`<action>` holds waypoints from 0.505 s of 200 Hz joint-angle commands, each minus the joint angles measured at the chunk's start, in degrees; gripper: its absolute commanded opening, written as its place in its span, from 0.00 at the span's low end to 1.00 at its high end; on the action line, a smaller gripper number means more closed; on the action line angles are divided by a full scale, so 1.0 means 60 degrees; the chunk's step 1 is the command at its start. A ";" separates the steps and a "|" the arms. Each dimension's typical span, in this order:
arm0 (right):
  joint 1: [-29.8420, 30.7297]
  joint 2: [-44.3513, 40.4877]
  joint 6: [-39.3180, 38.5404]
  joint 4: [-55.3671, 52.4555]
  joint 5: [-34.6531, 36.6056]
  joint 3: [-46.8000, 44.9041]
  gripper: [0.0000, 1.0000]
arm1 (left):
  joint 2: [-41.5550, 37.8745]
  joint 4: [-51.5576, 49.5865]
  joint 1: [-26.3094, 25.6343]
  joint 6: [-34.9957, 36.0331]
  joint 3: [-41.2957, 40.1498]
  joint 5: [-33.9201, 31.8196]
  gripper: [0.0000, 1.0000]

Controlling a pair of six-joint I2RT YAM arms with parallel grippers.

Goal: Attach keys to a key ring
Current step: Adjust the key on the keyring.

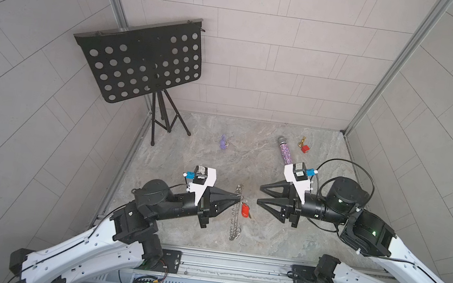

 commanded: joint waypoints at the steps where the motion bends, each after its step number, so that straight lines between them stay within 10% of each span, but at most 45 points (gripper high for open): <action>1: 0.0452 0.0302 -0.0462 0.0082 -0.0183 0.0377 0.46 | -0.0033 0.0694 -0.0049 -0.0428 0.0155 0.0080 0.00; 101: 0.0854 0.0687 -0.0554 0.0045 0.0285 0.0725 0.33 | -0.0048 0.0726 -0.0049 -0.0881 0.0199 0.0415 0.00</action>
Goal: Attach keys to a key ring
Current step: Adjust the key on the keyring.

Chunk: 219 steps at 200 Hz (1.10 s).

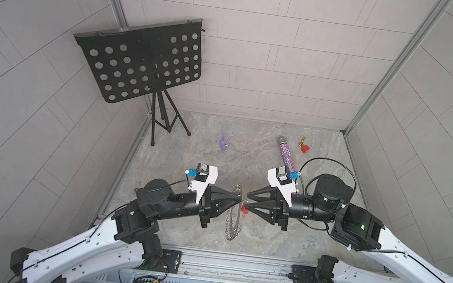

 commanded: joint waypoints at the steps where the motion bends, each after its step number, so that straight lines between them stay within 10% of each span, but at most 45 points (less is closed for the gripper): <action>1: 0.0027 -0.0030 -0.0102 0.0065 0.0156 0.0286 0.33 | -0.0084 0.0696 -0.0049 -0.0178 0.0205 0.0347 0.00; 201: 0.0027 0.0464 -0.0358 -0.0747 -0.0719 0.0719 0.00 | 0.0198 0.0039 -0.0049 0.0031 0.0691 0.0710 0.00; 219: 0.0032 0.0523 -0.0582 -0.1263 -0.0640 0.0960 0.00 | 0.0162 -0.0402 -0.0049 0.0163 0.0793 0.0555 0.16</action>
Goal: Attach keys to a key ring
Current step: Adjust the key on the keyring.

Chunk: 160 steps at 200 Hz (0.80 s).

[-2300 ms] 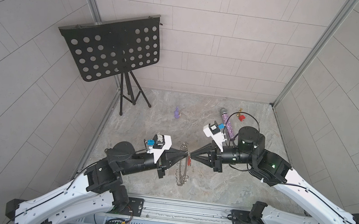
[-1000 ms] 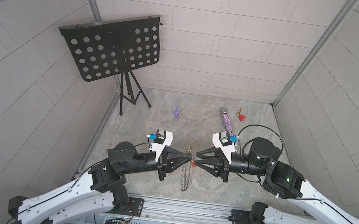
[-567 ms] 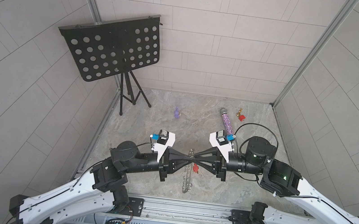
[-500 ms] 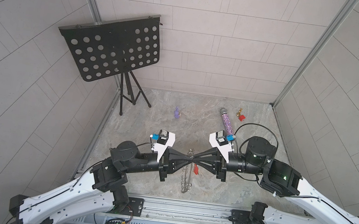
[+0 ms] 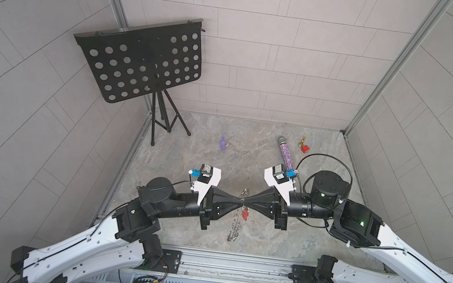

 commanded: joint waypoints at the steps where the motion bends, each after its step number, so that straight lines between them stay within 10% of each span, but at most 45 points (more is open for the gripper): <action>1: 0.0033 0.0097 -0.0551 -0.0712 -0.0113 0.0382 0.00 | -0.0084 -0.0109 -0.0030 0.0117 0.0500 -0.0082 0.16; 41: 0.0025 0.0490 -0.1212 -0.2665 0.0375 0.1408 0.00 | -0.0265 -0.1968 -0.0030 0.0993 0.1010 -0.0495 0.36; 160: 0.0045 0.1465 -0.1514 -0.4832 0.0472 0.2551 0.00 | 0.0826 -0.5200 -0.0030 0.2882 0.2282 -0.0181 0.38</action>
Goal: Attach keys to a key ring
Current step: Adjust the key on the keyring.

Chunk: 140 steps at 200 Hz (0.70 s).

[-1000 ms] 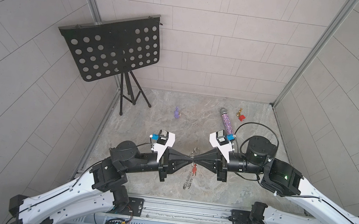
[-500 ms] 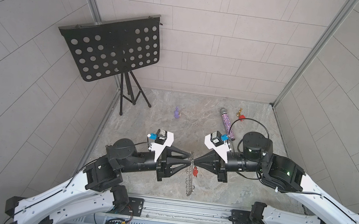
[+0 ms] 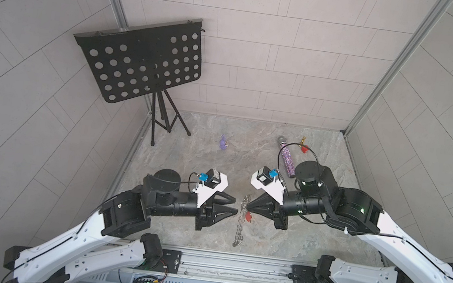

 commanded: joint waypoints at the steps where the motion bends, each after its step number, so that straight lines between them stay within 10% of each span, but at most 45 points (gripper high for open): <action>1: 0.0037 0.0013 -0.0118 -0.0232 -0.0167 0.0289 0.00 | 0.0128 -0.0396 -0.0030 0.0453 0.0221 0.0184 0.38; 140: 0.0067 0.0277 0.0068 -0.0030 -0.0704 0.0188 0.00 | 0.0931 -0.0464 -0.0030 0.0977 0.0506 0.0511 0.36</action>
